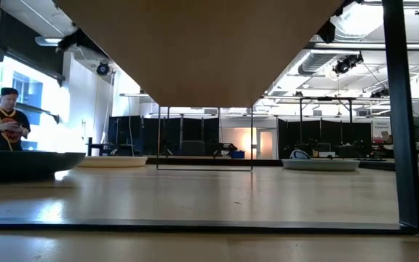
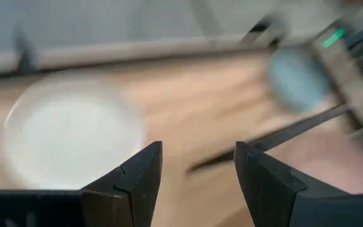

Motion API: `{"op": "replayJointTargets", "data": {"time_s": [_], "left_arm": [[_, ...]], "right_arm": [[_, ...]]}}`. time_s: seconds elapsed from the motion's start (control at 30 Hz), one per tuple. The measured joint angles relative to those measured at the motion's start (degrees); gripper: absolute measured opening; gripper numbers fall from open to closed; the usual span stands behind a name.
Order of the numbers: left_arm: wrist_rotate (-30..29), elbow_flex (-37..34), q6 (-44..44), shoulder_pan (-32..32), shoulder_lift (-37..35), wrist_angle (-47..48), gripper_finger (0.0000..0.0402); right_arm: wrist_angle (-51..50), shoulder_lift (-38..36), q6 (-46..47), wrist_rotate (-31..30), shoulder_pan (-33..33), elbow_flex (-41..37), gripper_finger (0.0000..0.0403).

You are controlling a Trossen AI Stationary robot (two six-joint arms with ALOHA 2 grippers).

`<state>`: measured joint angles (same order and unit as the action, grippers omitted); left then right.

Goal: Place and stack plates onto a shelf
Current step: Put the white plate on the shelf

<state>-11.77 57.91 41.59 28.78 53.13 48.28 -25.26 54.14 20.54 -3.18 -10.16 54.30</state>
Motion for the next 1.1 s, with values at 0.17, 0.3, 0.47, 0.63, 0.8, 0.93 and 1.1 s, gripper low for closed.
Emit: {"op": "replayJointTargets", "data": {"time_s": [0.17,0.3,0.47,0.63,0.8,0.93,1.1], "left_arm": [[7.14,0.0,-8.66,6.14,8.09,11.54,0.0188],[7.06,0.0,-24.9,6.25,11.81,13.4,0.0188],[6.98,0.04,-39.1,6.2,17.04,13.35,0.0188],[1.88,-0.83,-31.95,9.78,20.53,9.37,0.0188],[7.93,-6.55,-20.98,17.57,19.37,3.09,0.0188],[8.72,-12.96,-13.07,20.99,17.75,0.42,0.0188],[5.44,-19.3,-5.34,21.61,16.14,-0.27,0.0188]], "right_arm": [[-3.21,-0.63,-3.87,5.01,-2.69,0.0,0.0193],[-4.86,-0.63,-4.67,6.73,-4.03,0.0,0.0193],[-4.89,-0.62,-3.06,6.69,-4.41,0.0,0.0193],[-4.3,-0.62,-2.2,6.48,-4.39,0.0,0.0193],[-4.28,-0.62,0.43,4.8,-4.39,0.0,0.0193],[-4.01,-0.57,0.59,4.61,-4.39,0.0,0.0193],[-4.03,-0.53,1.43,3.2,-4.39,0.0,0.0193]]}}
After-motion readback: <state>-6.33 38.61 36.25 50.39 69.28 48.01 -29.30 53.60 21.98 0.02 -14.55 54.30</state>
